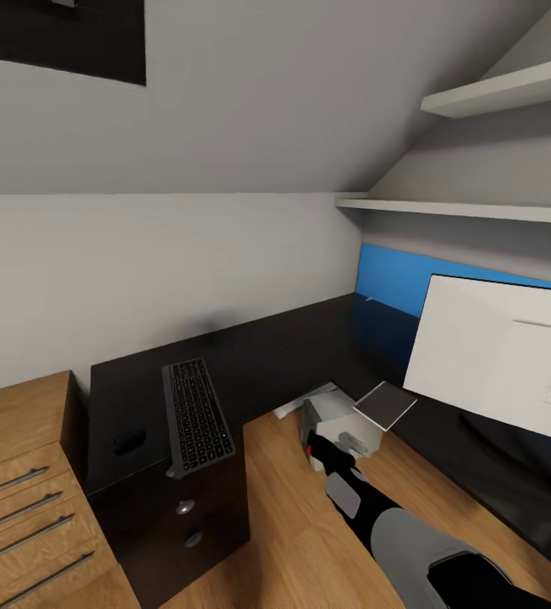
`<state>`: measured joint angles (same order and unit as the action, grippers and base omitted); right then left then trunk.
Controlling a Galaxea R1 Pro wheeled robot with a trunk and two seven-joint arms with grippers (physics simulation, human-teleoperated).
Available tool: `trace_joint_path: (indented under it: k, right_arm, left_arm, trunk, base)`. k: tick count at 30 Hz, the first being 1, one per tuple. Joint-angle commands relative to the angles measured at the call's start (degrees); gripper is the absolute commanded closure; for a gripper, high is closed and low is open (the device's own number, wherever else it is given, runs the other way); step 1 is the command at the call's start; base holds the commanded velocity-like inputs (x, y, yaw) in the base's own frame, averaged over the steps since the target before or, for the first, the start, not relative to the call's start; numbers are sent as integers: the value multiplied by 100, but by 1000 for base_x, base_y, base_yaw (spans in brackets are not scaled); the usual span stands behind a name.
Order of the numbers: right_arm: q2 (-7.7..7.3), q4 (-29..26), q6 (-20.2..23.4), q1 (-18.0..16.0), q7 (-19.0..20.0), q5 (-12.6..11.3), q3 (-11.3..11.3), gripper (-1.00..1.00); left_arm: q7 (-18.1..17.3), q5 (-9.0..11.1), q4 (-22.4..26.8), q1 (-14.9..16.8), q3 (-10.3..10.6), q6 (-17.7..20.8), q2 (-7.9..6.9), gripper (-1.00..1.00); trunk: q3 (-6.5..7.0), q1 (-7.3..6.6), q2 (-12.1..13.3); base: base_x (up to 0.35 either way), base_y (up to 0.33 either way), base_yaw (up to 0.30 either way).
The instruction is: In the bedroom, organize the workspace by keeping the computer under the desk, ensuring the monitor is on the desk, placing the keyboard on the desk next to the monitor, placing the mouse on the desk next to the keyboard, moving the folder from the swivel chair onto the desk next to the mouse, stacking the notebook on top of the folder with the pen on top of the notebook, and positioning the swivel chair next to the desk.
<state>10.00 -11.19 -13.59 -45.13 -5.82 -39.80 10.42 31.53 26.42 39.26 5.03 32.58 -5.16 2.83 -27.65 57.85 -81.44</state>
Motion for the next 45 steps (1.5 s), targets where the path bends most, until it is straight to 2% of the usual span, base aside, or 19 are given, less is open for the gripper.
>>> trace_joint_path:
  k: [1,2,5,8,13,20,25,29,31,32,33,35,38,45]
  right_arm:
    - [0,0,-26,-4,79,-326,52,-100]
    - [0,-3,-34,-4,245,-590,59,-100]
    - [0,11,-43,0,544,-779,63,-100]
    - [-10,15,-41,7,740,-838,65,-100]
    - [-166,21,-39,17,1078,-896,66,-100]
    - [-187,26,-158,26,1157,-866,73,-100]
    - [-163,28,-1055,30,1132,-882,77,-100]
    - [-169,21,-1390,31,1103,-968,33,-100]
    - [-175,15,-1479,31,1071,-1142,-22,-100]
    - [-175,15,-1479,31,1071,-1142,-22,-100]
    - [-182,6,-1527,31,1043,-1571,-109,-100]
    - [-186,-5,-1537,31,1037,-1791,-131,-100]
    - [-189,-18,-1555,31,1044,-1924,-137,-100]
    - [-192,-32,-1633,31,1190,-2026,-112,-100]
  left_arm:
    - [42,63,91,7,28,-45,-7,-100]
    - [52,68,185,7,24,-45,-7,-100]
    - [60,72,251,7,16,-46,-9,-100]
    - [66,73,267,7,15,-46,-10,-100]
    - [66,74,281,7,17,-46,-10,-100]
    - [68,69,283,7,19,-46,-10,-100]
    - [69,65,298,7,20,-145,-12,-100]
    - [54,65,350,7,11,-301,-23,-100]
    - [46,65,390,7,4,-443,-39,-100]
    - [46,65,390,7,4,-443,-39,-100]
    - [42,70,452,7,-3,-606,-61,-100]
    - [44,72,473,7,-4,-646,-66,-100]
    - [45,73,483,7,-5,-666,-69,-100]
    - [47,74,488,7,-6,-681,-72,-100]
  trunk:
    - [-24,22,-43]
    - [-42,44,-84]
    - [-96,110,-204]
    - [-150,175,-324]
    - [-239,285,-525]
    - [-365,439,-805]
    - [-455,549,-1006]
    - [-527,637,-1166]
    - [-563,681,-1247]
    - [-581,703,-1287]
    - [-598,725,-1327]
    - [-634,768,-1407]
    - [-688,834,-1527]
    - [-814,988,-1808]
  base:
    - [0,0,0]
    - [0,0,0]
    - [0,0,0]
    - [0,0,0]
    - [0,0,0]
    - [0,0,0]
    - [0,0,0]
    - [0,0,0]
    - [0,0,0]
    - [0,0,0]
    - [0,0,0]
    - [0,0,0]
    - [0,0,0]
    - [0,0,0]
